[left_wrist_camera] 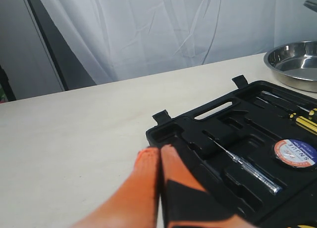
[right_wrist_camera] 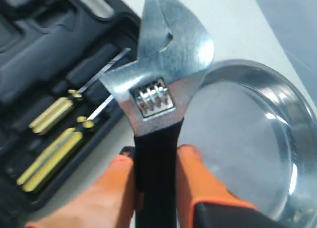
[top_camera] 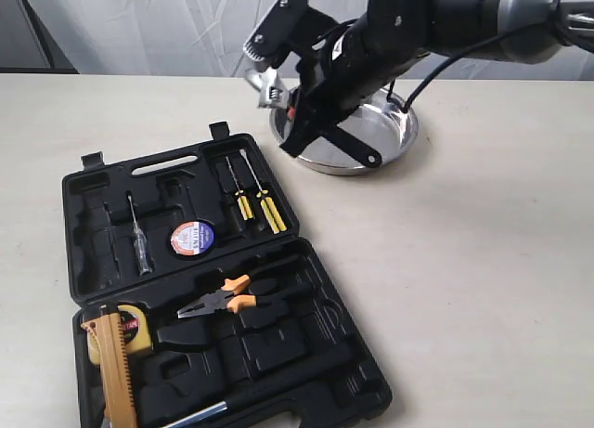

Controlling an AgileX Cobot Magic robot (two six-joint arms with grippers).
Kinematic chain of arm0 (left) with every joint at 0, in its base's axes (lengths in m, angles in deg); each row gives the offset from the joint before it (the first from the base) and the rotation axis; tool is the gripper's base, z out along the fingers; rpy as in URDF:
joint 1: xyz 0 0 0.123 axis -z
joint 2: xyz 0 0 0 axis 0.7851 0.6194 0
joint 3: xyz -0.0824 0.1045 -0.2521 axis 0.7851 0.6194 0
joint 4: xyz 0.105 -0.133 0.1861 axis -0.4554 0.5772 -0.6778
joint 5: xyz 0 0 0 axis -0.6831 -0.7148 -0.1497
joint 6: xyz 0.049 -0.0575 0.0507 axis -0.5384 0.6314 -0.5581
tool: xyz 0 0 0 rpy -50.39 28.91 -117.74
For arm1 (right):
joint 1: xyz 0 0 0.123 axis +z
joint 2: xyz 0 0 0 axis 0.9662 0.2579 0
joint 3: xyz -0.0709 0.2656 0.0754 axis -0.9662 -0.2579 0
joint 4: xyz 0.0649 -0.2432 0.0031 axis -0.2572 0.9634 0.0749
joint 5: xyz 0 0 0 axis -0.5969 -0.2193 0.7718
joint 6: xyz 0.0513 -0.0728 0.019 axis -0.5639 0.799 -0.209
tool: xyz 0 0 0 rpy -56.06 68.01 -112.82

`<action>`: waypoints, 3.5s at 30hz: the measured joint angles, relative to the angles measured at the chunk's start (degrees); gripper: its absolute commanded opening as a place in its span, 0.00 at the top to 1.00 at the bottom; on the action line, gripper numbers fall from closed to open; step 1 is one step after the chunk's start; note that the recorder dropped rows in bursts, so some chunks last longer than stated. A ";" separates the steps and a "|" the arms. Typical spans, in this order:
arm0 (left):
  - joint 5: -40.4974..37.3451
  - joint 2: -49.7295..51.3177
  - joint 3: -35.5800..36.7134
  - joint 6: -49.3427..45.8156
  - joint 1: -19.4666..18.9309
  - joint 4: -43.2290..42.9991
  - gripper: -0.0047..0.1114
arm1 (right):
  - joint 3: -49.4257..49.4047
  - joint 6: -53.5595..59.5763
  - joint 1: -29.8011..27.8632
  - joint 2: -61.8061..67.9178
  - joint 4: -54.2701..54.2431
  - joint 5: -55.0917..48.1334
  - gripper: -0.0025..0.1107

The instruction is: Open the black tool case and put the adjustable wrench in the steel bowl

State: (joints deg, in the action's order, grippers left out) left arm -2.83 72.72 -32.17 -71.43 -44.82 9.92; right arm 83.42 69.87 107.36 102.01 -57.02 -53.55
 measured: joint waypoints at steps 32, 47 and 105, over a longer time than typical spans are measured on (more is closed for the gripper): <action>0.00 0.00 0.00 0.00 0.00 0.00 0.96 | 20.32 -3.93 -13.94 26.59 -19.02 11.89 0.56; 0.00 0.00 0.00 0.00 0.00 0.00 0.96 | 11.16 -7.00 -16.46 10.29 -19.53 -2.87 0.99; 0.10 0.00 0.00 0.00 0.00 -0.11 0.96 | -81.41 -12.09 -32.38 -109.09 -32.13 28.10 0.99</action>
State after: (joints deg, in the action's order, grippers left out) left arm -2.73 72.72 -32.17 -71.43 -44.82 9.80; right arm 2.01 57.78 74.98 -7.08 -89.16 -25.45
